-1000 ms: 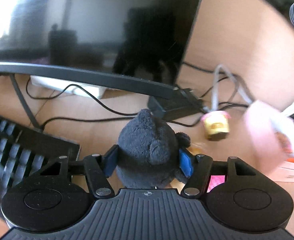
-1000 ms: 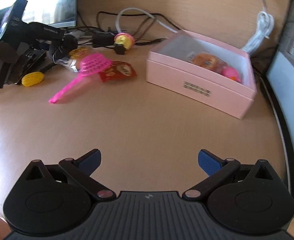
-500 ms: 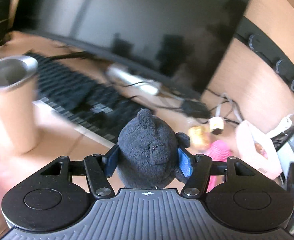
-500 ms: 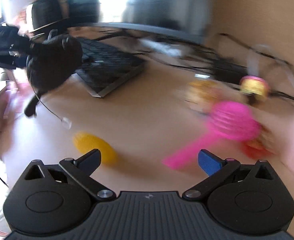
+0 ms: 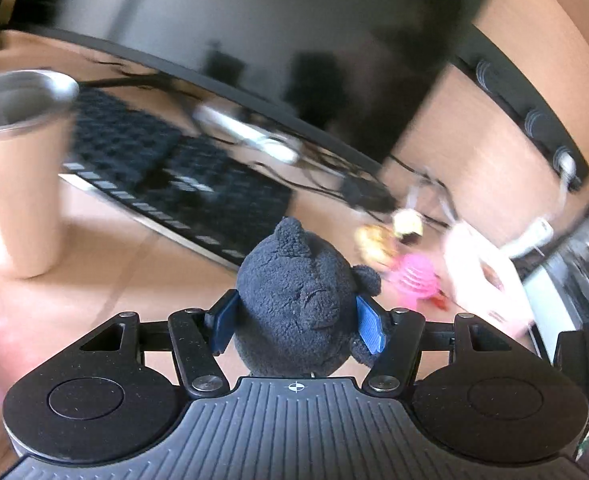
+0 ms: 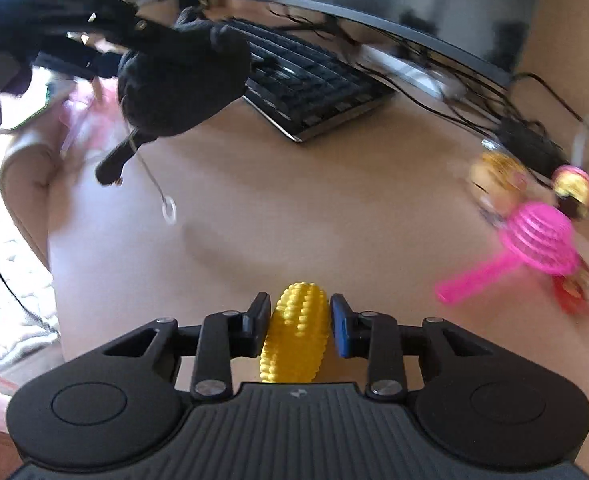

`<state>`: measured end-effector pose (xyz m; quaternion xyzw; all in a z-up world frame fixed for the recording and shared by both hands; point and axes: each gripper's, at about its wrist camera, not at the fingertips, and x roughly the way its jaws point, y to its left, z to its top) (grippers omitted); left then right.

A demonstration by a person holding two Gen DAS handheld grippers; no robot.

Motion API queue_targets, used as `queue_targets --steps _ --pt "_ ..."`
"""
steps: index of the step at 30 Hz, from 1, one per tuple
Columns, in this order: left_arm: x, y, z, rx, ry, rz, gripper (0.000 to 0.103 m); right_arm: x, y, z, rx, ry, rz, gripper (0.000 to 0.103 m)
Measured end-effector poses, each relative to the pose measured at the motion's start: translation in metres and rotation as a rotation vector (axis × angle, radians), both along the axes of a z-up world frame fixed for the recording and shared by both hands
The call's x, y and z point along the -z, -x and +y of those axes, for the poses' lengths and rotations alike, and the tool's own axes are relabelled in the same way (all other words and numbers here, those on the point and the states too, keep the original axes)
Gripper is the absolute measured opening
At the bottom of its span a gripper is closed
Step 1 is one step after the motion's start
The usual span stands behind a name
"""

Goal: Organize objects
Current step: 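Grasp the yellow corn toy with the right gripper while the left holds the bear, then lower the bear into the pink box with the left gripper while the right drops the corn in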

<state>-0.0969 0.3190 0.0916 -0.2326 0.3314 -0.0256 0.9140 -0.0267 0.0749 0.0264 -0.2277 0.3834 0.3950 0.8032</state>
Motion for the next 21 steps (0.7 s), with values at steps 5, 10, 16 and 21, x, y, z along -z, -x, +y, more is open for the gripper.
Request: queue_targets --steps 5,10,16,21 --pt "0.008 -0.041 -0.054 0.235 0.015 0.027 0.066 -0.026 -0.002 -0.065 0.182 0.001 -0.014 0.030" --pt "0.004 -0.069 -0.123 0.431 0.028 0.026 0.066 -0.050 -0.011 -0.147 0.393 -0.022 -0.054 0.030" --pt "-0.022 -0.120 -0.197 0.570 0.015 -0.043 0.066 -0.068 -0.014 -0.226 0.610 -0.098 -0.110 0.030" --pt "-0.054 -0.180 -0.252 0.593 0.013 -0.148 0.066 -0.066 -0.009 -0.260 0.706 -0.155 -0.097 0.030"
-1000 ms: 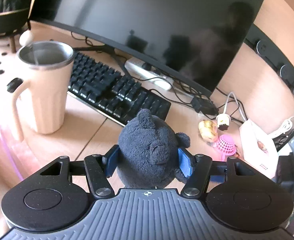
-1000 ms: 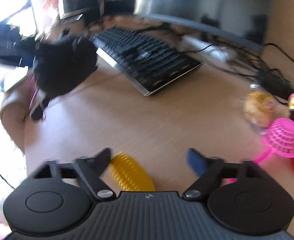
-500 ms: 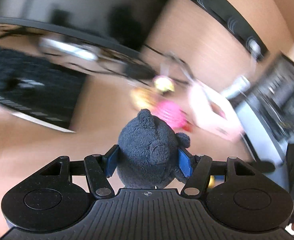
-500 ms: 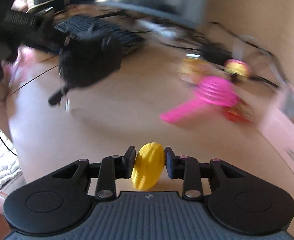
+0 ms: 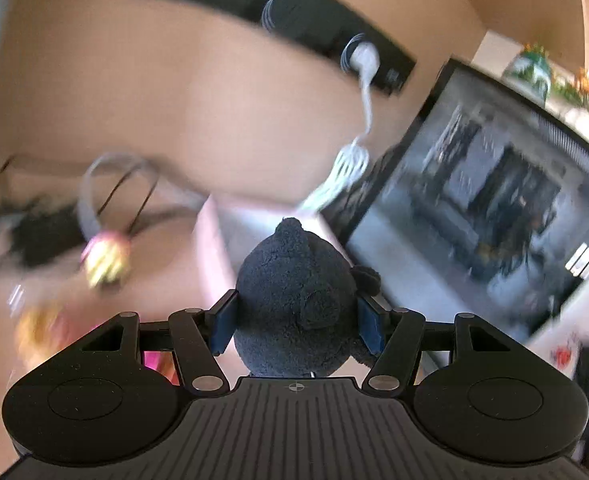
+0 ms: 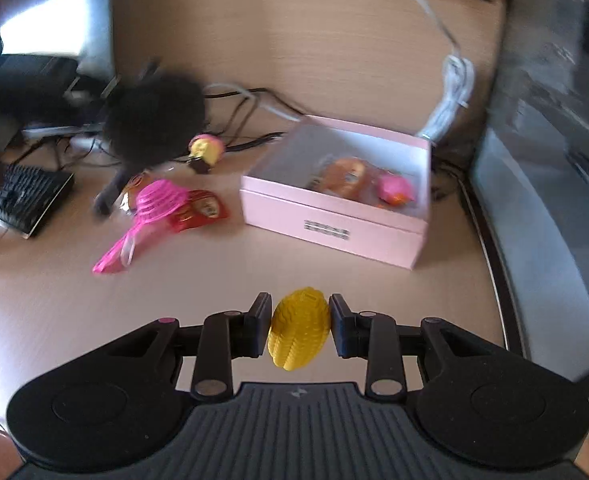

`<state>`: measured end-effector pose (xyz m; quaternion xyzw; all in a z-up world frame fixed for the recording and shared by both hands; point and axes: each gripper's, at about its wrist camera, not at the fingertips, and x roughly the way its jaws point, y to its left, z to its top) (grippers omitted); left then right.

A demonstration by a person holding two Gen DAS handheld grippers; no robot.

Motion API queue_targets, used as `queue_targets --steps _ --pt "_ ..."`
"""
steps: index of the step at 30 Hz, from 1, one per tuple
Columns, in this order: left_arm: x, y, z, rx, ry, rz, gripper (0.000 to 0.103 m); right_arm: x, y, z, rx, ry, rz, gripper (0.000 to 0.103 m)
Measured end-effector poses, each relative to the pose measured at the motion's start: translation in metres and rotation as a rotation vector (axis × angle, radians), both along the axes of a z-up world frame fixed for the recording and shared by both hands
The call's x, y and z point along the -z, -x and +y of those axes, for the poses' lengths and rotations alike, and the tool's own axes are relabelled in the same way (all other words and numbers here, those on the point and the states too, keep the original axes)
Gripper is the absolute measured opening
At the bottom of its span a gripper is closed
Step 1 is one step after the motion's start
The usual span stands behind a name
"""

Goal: Organize objects
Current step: 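Lower the bear into the pink box with the left gripper while the right drops the corn in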

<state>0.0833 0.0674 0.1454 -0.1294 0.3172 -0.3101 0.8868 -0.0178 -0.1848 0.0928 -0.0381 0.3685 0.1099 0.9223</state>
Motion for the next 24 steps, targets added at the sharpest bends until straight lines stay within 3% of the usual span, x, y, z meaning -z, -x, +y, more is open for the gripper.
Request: queue_targets --steps 4,8,11,15,17,20,24 --pt "-0.024 -0.045 -0.038 0.006 0.067 -0.051 0.066 0.001 0.004 -0.015 0.054 -0.027 -0.007 0.030" --pt "-0.024 -0.076 -0.063 -0.017 0.116 -0.063 0.067 0.003 0.017 -0.025 0.092 -0.032 -0.013 0.030" --pt "0.002 -0.097 -0.081 -0.046 0.071 -0.032 0.069 0.005 0.024 -0.036 0.112 -0.042 -0.004 0.030" --pt "0.062 -0.113 -0.100 -0.089 -0.092 0.082 0.067 0.008 0.029 -0.043 0.130 -0.036 0.001 0.030" --pt "0.081 -0.111 -0.097 -0.123 -0.111 0.107 0.070 0.009 0.029 -0.045 0.134 -0.037 0.002 0.030" --pt "0.081 -0.101 -0.082 -0.174 -0.033 0.106 0.067 0.008 0.027 -0.047 0.132 -0.037 0.003 0.030" --pt "0.059 -0.067 -0.049 -0.207 0.065 0.060 0.067 -0.001 0.009 -0.049 0.108 -0.049 -0.018 0.030"
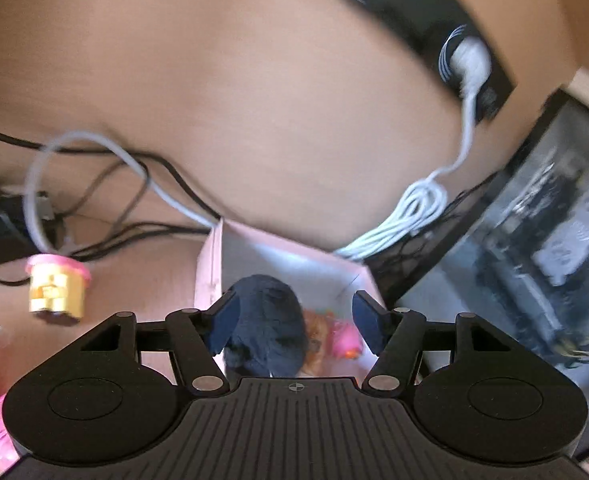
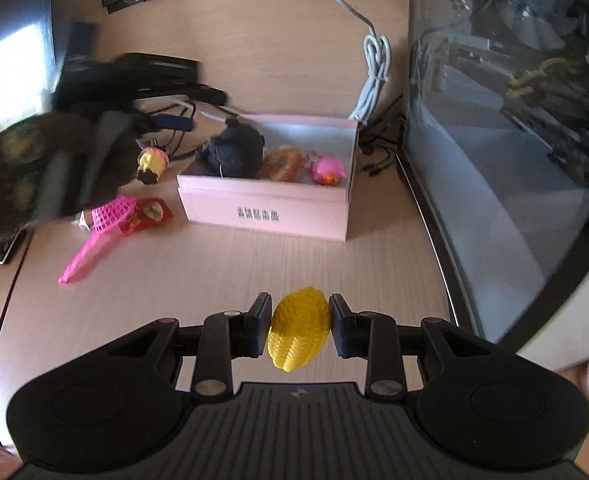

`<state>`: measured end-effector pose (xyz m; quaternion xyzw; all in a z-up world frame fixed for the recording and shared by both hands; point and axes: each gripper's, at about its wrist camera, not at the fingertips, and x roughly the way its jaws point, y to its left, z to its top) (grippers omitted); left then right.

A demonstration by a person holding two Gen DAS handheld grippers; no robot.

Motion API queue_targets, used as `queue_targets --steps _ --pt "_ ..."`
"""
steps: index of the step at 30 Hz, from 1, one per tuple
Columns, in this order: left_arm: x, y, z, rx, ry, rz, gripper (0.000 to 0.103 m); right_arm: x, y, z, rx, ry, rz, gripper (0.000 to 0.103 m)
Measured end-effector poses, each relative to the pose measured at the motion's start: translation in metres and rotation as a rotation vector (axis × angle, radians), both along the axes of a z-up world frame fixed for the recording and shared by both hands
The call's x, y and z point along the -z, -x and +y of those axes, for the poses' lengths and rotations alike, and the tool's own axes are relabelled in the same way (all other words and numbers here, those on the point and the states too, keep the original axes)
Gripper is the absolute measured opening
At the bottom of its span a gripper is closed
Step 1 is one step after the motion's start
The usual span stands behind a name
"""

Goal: Organize objects
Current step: 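Lower the bear into the pink box with the left gripper while the right drops the corn in, then grasp the bagged bread bun with the left gripper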

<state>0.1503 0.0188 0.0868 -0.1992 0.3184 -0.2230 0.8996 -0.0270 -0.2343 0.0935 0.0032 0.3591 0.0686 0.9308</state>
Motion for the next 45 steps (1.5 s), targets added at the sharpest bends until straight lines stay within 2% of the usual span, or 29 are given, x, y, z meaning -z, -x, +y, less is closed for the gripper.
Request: queue_targets --steps 3,5,9,11,12,13,17,18,23,28,32,34,36,39,45 --pt "-0.008 0.038 0.021 -0.001 -0.065 -0.041 0.067 -0.022 -0.032 -0.004 -0.008 -0.023 -0.050 0.030" --pt "0.001 0.064 0.028 -0.008 -0.139 -0.054 0.067 -0.041 -0.059 -0.005 -0.002 -0.040 -0.110 0.030" --pt "0.029 0.109 0.044 -0.021 -0.212 0.002 0.067 -0.065 -0.119 -0.004 0.023 -0.074 -0.192 0.030" --pt "0.040 0.126 0.048 -0.031 -0.225 0.030 0.067 -0.068 -0.142 0.000 0.027 -0.066 -0.208 0.045" --pt "0.045 0.133 0.050 -0.035 -0.236 0.041 0.067 -0.069 -0.149 0.002 0.039 -0.053 -0.210 0.070" --pt "0.048 0.138 0.052 -0.040 -0.249 0.047 0.067 -0.071 -0.153 0.004 0.047 -0.047 -0.226 0.083" --pt "0.055 0.154 0.068 -0.058 -0.296 0.076 0.067 -0.068 -0.143 0.018 0.012 -0.046 -0.249 0.094" --pt "0.055 0.154 0.072 -0.070 -0.296 0.079 0.067 -0.064 -0.141 0.022 0.004 -0.045 -0.244 0.099" --pt "0.044 0.145 0.087 -0.136 -0.298 0.042 0.067 -0.037 -0.114 0.036 -0.051 0.006 -0.191 0.102" --pt "0.037 0.122 0.107 -0.209 -0.254 0.044 0.067 0.006 -0.082 0.042 -0.089 -0.018 -0.044 0.103" --pt "0.039 0.090 0.128 -0.321 -0.218 0.092 0.067 0.052 -0.060 0.051 -0.082 0.024 0.064 0.103" --pt "0.043 0.070 0.136 -0.390 -0.240 0.150 0.067 0.065 -0.052 0.055 -0.077 0.047 0.082 0.103" --pt "0.045 0.053 0.146 -0.432 -0.224 0.167 0.067 0.071 -0.045 0.056 -0.074 0.052 0.084 0.103" --pt "0.050 0.032 0.149 -0.414 -0.216 0.189 0.067 0.076 -0.040 0.057 -0.075 0.041 0.100 0.103" --pt "0.068 0.007 0.135 -0.327 -0.304 0.234 0.068 0.080 -0.041 0.054 -0.049 0.018 0.123 0.103"
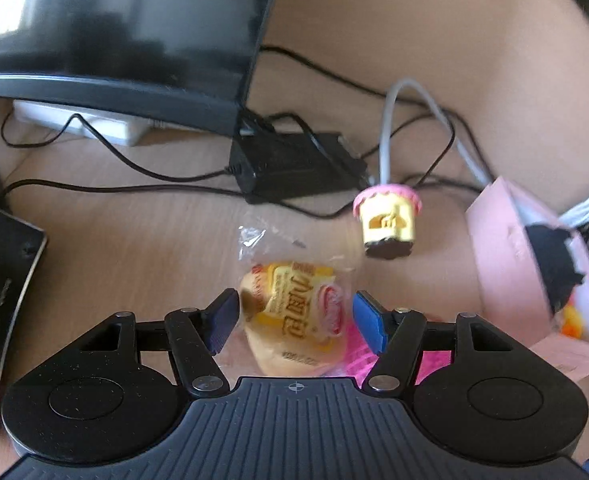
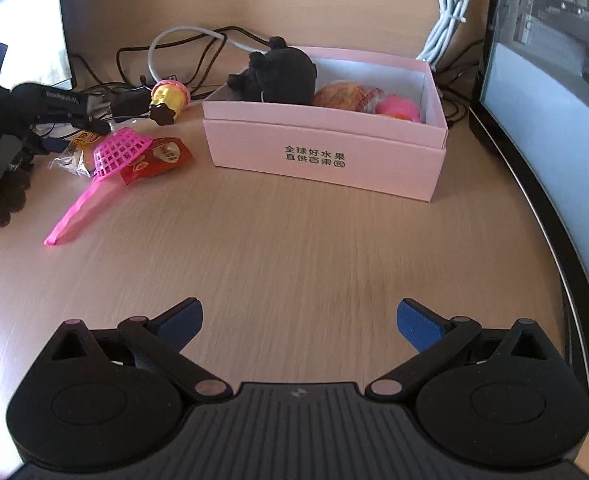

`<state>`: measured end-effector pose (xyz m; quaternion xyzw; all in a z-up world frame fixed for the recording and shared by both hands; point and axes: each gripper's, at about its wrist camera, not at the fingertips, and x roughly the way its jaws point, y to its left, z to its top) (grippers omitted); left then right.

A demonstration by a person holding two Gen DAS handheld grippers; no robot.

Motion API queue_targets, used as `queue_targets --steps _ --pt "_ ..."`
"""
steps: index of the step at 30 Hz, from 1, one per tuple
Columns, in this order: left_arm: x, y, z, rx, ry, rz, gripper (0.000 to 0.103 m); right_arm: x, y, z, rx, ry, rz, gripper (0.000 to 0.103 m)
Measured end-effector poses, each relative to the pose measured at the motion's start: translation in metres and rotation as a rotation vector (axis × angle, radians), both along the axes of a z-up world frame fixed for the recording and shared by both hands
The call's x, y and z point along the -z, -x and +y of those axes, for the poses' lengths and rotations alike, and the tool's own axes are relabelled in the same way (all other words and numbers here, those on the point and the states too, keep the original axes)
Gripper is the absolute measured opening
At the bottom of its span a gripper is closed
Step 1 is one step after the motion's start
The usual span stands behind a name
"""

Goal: Organize objects
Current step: 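Grasp the bagged bread bun with the left gripper, then grasp the yellow-pink cup toy with the right gripper while the left holds the bun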

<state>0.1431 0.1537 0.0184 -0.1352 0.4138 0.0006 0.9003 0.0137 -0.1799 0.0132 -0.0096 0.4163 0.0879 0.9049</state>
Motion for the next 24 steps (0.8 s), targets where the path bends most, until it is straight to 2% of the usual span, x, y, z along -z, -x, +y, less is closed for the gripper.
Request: queue_targets --steps 3,8,15,18,20,22,24 --pt "0.007 -0.003 0.000 -0.005 -0.003 0.011 0.069 0.004 -0.003 -0.002 0.014 -0.005 0.019 0.103" --pt "0.005 0.003 0.000 0.023 -0.002 -0.005 0.062 0.011 -0.003 -0.004 0.022 0.005 0.023 0.103" --pt "-0.012 0.048 0.002 0.051 -0.002 -0.058 0.060 0.016 0.001 0.001 0.018 0.048 -0.002 0.103" --pt "-0.016 0.074 0.008 0.058 0.060 -0.076 0.060 0.012 -0.008 0.003 0.003 0.056 0.042 0.103" --pt "-0.014 0.090 0.014 0.053 0.129 -0.068 0.060 0.010 -0.015 0.006 -0.058 0.061 0.068 0.103" --pt "-0.015 0.110 0.019 0.044 0.165 -0.085 0.060 0.005 -0.025 0.014 -0.116 0.039 0.095 0.103" --pt "-0.019 0.128 0.022 0.038 0.162 -0.109 0.060 -0.007 -0.031 0.028 -0.139 0.009 0.042 0.103"
